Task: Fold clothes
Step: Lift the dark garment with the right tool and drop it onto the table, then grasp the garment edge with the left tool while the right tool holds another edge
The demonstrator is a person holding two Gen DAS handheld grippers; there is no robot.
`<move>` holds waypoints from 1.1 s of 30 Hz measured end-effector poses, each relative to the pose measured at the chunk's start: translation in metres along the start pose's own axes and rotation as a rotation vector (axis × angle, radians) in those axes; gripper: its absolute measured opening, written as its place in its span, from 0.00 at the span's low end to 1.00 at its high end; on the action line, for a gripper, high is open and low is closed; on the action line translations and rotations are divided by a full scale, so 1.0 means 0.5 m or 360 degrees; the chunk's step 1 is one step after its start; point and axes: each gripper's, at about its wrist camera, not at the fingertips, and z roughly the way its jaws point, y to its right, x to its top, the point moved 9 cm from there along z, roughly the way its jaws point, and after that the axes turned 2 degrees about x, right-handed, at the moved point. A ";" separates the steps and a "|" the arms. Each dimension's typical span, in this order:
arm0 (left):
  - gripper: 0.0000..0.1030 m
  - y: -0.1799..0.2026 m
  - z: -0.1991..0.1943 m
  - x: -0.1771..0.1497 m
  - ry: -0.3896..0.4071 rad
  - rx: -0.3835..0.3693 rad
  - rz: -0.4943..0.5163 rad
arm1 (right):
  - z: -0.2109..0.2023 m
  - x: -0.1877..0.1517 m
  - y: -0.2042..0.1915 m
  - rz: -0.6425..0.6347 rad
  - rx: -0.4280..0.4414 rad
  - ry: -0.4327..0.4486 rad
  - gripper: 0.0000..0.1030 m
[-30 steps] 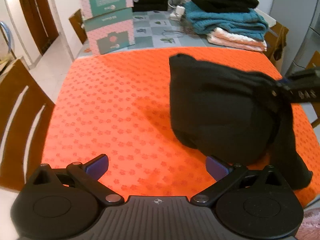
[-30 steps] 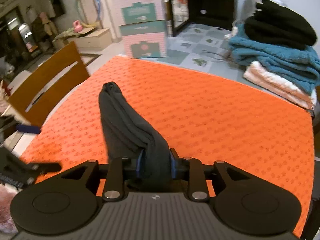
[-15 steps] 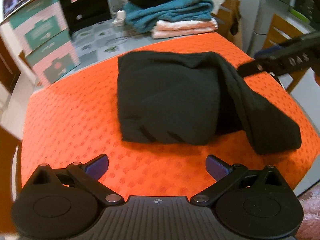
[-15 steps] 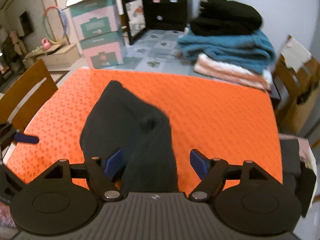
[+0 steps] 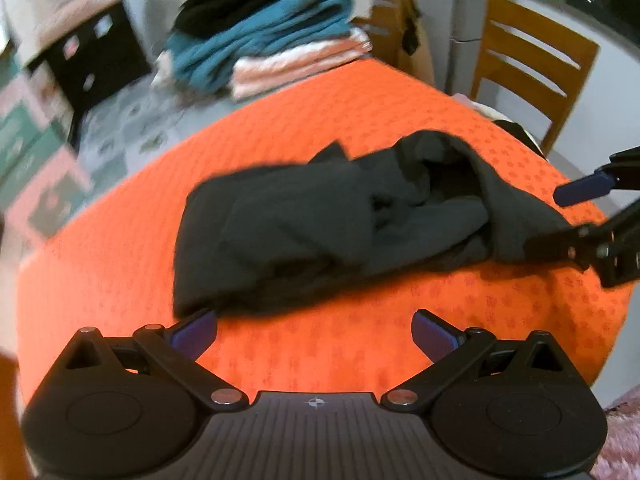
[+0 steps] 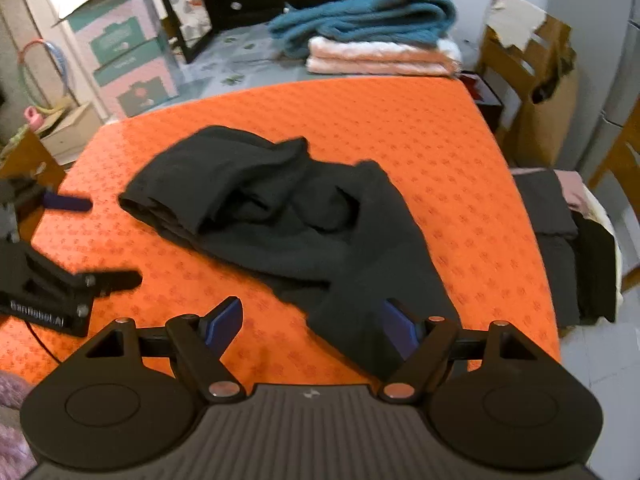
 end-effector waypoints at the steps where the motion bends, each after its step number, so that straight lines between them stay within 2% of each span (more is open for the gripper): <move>1: 1.00 0.007 0.004 0.012 0.0020 -0.0001 0.0038 | 0.001 -0.007 0.005 0.0007 -0.0015 0.0000 0.80; 8: 0.99 0.021 0.069 0.085 0.0083 0.0019 0.0205 | 0.022 -0.045 0.042 0.0036 -0.0131 -0.0022 0.80; 9: 0.96 0.021 0.080 0.094 0.0090 0.0027 0.0225 | 0.026 -0.048 0.044 0.0043 -0.0133 -0.0022 0.80; 14: 0.74 0.010 0.126 0.112 0.0062 0.0061 0.0209 | 0.057 -0.057 0.051 0.0029 -0.0189 -0.0039 0.80; 19: 0.32 -0.029 0.127 0.112 0.0075 0.0033 0.0053 | 0.091 -0.042 0.052 -0.0018 -0.0220 -0.0028 0.80; 20: 0.29 -0.038 0.122 0.113 0.0090 0.0025 0.0022 | 0.100 -0.038 0.053 -0.0023 -0.0226 -0.0033 0.80; 21: 0.20 -0.053 0.115 0.114 0.0106 0.0024 -0.0032 | 0.109 -0.034 0.055 -0.0027 -0.0231 -0.0039 0.80; 24: 0.15 -0.100 0.092 0.119 0.0156 0.0020 -0.0203 | 0.137 -0.025 0.060 -0.0055 -0.0243 -0.0067 0.79; 27: 0.13 -0.162 0.062 0.117 0.0211 0.0058 -0.0386 | 0.150 -0.014 0.061 -0.0094 -0.0258 -0.0079 0.61; 29: 0.12 -0.206 0.039 0.106 0.0242 0.0112 -0.0490 | 0.143 -0.006 0.062 -0.0123 -0.0262 -0.0070 0.25; 33: 0.10 -0.303 -0.010 0.068 0.0295 0.0254 -0.0669 | 0.109 0.021 0.064 -0.0112 -0.0233 -0.0019 0.18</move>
